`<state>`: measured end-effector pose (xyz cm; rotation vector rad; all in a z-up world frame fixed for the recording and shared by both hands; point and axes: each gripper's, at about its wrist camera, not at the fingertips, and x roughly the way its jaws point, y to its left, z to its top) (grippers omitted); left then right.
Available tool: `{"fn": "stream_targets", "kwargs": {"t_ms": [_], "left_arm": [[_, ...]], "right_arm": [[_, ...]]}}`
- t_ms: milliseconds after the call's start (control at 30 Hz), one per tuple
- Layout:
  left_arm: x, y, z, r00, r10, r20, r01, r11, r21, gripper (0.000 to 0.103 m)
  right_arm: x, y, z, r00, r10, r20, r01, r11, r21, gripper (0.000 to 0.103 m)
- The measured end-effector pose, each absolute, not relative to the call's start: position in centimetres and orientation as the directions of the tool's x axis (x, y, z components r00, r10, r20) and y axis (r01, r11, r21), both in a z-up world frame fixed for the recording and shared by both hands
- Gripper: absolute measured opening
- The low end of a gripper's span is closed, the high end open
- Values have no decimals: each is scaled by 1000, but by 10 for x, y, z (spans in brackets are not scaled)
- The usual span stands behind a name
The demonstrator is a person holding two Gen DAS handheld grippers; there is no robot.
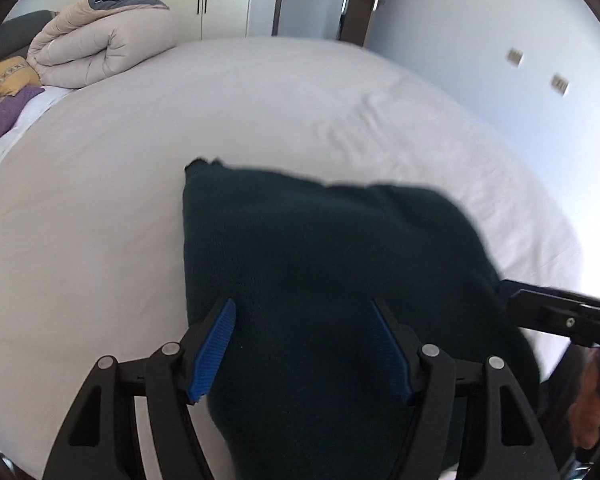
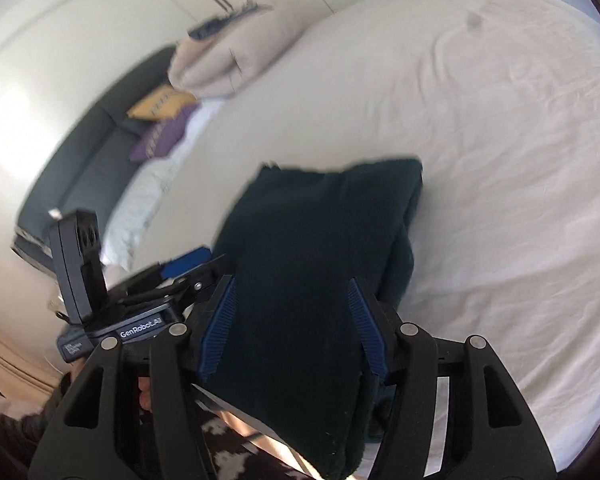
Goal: Fold small clothes
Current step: 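Lower the folded sweater onto the bed and open both grippers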
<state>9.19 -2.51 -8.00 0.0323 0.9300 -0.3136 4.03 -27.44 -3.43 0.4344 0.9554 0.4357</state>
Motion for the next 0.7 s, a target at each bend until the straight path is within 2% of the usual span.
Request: {"fn": "stream_targets", "kwargs": {"t_ms": [100, 133, 200, 233, 367, 467, 600, 700], "left_arm": [[92, -25, -86, 569, -253, -783, 279, 954, -105, 70], [91, -30, -87, 567, -244, -787, 282, 955, -93, 70], [86, -39, -92, 566, -221, -794, 283, 957, -65, 72], [86, -41, -93, 567, -213, -795, 280, 958, -57, 73], [87, -48, -94, 582, -199, -788, 265, 963, -48, 77], [85, -45, -94, 584, -209, -785, 264, 963, -59, 77], [86, -45, -94, 586, -209, -783, 261, 963, -62, 77], [85, -44, -94, 589, -207, -781, 258, 964, -61, 77]], "right_arm": [[38, -292, -62, 511, 440, -739, -92, 882, 462, 33], [39, -298, -74, 514, 396, -761, -55, 901, 431, 34], [42, -315, -94, 516, 437, -736, -15, 864, 503, 46], [42, -316, -95, 520, 445, -729, -10, 856, 516, 46], [35, -298, -76, 537, 341, -772, -53, 926, 373, 47], [26, -300, -52, 560, 310, -768, -37, 936, 351, 47], [-2, -296, -9, 590, 334, -735, -118, 936, 331, 47], [-17, -286, -11, 536, 345, -770, -132, 936, 327, 49]]}}
